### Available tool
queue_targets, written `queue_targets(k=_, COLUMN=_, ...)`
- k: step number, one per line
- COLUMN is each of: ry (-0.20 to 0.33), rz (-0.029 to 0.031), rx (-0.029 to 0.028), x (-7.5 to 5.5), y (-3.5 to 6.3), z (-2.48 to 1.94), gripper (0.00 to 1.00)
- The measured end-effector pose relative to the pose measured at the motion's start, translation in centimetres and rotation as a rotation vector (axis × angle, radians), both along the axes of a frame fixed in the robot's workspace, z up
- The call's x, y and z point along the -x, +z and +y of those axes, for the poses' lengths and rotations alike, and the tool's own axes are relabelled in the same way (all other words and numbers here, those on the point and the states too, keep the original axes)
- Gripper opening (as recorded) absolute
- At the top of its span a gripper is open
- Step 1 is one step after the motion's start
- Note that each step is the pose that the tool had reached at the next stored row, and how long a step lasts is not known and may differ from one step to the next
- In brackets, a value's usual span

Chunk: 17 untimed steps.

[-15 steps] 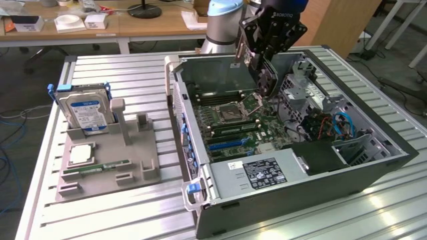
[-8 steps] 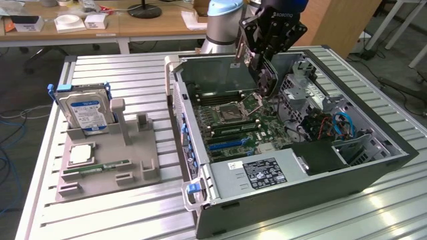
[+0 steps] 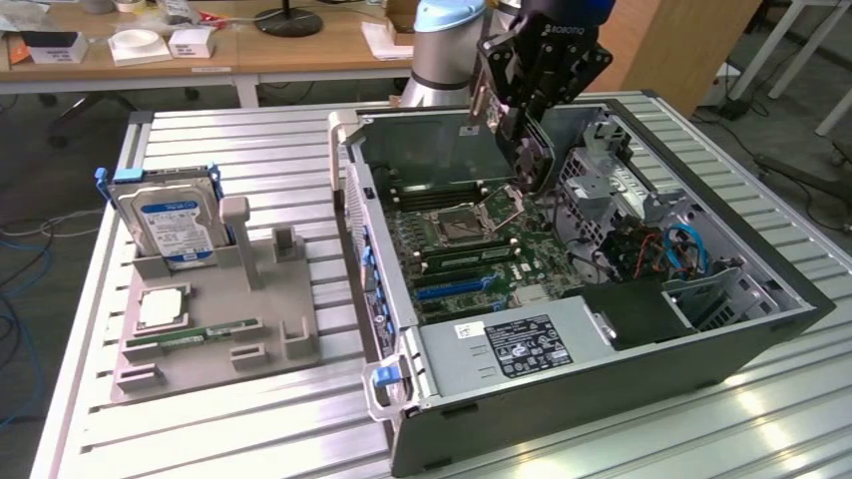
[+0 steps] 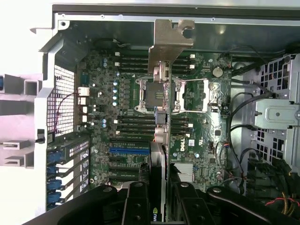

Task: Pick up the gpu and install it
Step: 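Insert the gpu into the slot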

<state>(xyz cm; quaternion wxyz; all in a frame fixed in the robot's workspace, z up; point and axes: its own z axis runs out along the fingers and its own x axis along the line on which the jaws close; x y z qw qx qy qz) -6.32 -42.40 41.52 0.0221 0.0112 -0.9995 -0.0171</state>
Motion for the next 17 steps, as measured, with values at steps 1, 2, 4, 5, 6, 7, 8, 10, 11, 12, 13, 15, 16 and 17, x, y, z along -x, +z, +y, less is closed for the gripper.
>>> queue_targets(k=1, ry=0.015, rz=-0.0001, rx=-0.0002, x=0.0, y=-0.01, z=0.0, gripper=0.26)
queue_targets(k=2, ry=0.033, rz=-0.0001, rx=-0.0002, x=0.01, y=-0.01, z=0.0, gripper=0.26)
queue_targets(k=4, ry=0.07, rz=0.0, rx=-0.0001, x=0.01, y=-0.02, z=0.0, gripper=0.26)
queue_targets(k=5, ry=0.088, rz=-0.0001, rx=-0.0002, x=0.01, y=-0.04, z=0.0, gripper=0.26)
queue_targets(k=6, ry=0.106, rz=0.0, rx=-0.0001, x=0.01, y=-0.06, z=0.0, gripper=0.26)
queue_targets(k=7, ry=0.123, rz=0.0, rx=0.0, x=0.01, y=-0.09, z=0.0, gripper=0.26)
queue_targets(k=8, ry=0.14, rz=0.0, rx=0.0, x=0.01, y=-0.11, z=0.0, gripper=0.26)
queue_targets(k=10, ry=0.175, rz=0.0, rx=0.0, x=0.02, y=-0.16, z=0.0, gripper=0.26)
queue_targets(k=11, ry=0.194, rz=0.0, rx=0.0, x=0.01, y=-0.2, z=0.0, gripper=0.26)
queue_targets(k=12, ry=0.206, rz=0.0002, rx=0.0003, x=0.04, y=-0.22, z=-0.04, gripper=0.26)
queue_targets(k=13, ry=0.216, rz=0.0001, rx=0.0001, x=0.06, y=-0.26, z=-0.06, gripper=0.26)
queue_targets(k=15, ry=0.248, rz=0.0002, rx=0.0001, x=0.06, y=-0.31, z=-0.07, gripper=0.26)
queue_targets(k=16, ry=0.264, rz=0.0005, rx=-0.0001, x=0.06, y=-0.34, z=-0.07, gripper=0.26)
queue_targets(k=17, ry=0.279, rz=0.0008, rx=-0.0002, x=0.07, y=-0.38, z=-0.07, gripper=0.26)
